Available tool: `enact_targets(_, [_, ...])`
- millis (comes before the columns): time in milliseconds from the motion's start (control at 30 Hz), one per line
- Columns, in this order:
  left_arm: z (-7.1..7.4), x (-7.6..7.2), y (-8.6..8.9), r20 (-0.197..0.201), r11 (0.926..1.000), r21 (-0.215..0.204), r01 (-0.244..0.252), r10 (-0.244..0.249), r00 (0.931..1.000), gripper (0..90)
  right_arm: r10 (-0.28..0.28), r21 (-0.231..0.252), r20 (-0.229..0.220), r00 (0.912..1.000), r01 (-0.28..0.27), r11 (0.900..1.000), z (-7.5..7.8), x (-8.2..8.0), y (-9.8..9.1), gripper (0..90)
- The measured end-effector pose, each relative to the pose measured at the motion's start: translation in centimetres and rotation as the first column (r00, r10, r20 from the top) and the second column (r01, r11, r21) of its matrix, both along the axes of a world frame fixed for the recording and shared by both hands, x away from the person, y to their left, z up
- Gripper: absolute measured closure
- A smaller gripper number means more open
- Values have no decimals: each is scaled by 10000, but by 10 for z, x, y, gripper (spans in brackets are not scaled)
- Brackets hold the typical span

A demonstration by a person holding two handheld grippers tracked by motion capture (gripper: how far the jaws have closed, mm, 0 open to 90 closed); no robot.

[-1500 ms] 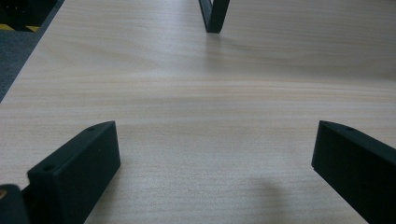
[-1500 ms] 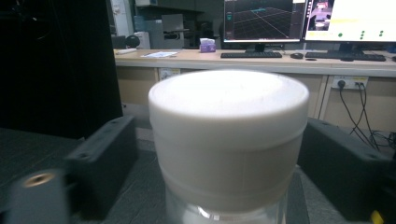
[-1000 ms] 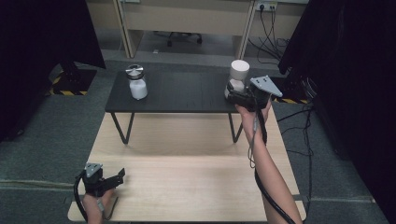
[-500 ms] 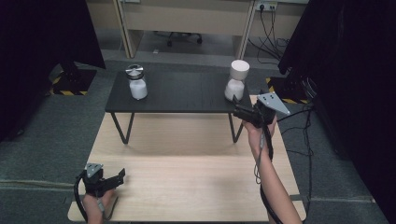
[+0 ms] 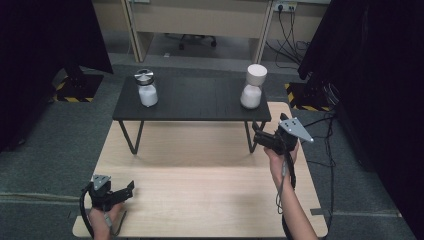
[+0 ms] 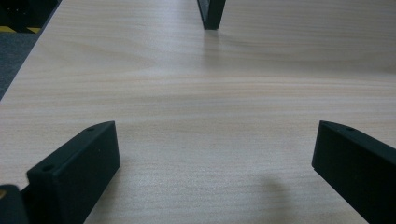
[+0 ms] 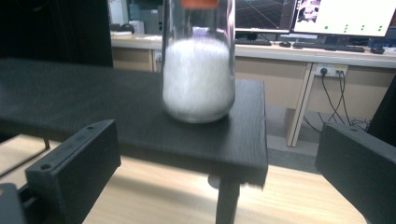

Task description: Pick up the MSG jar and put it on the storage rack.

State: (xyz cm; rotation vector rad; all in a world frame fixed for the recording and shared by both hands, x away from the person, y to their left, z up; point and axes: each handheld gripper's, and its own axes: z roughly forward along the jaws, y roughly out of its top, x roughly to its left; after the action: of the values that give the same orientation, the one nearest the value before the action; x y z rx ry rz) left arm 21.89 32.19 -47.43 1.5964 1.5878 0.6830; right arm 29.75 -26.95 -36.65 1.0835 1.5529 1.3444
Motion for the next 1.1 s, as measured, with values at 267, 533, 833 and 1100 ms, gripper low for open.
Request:
enact_targets(267, [0, 0, 0, 14, 10000, -7, 28, -28, 10000, 0, 110, -255, -114, 9999, -113, 9996, -20, -10, -8, 3])
enact_targets(533, [0, -1, 0, 40, 10000, 0, 44, -44, 10000, 0, -112, 39, -381, 9992, 113, 9999, -36, -22, -12, 3])
enact_targets(833, [0, 0, 0, 17, 10000, -8, 34, -34, 10000, 0, -391, 216, -1099, 9932, 417, 9989, -64, -37, -16, 3])
enact_targets(1100, [0, 0, -1, -17, 10000, 32, 23, -23, 10000, 0, -656, 320, -1535, 9860, 713, 9969, -82, -48, -25, 3])
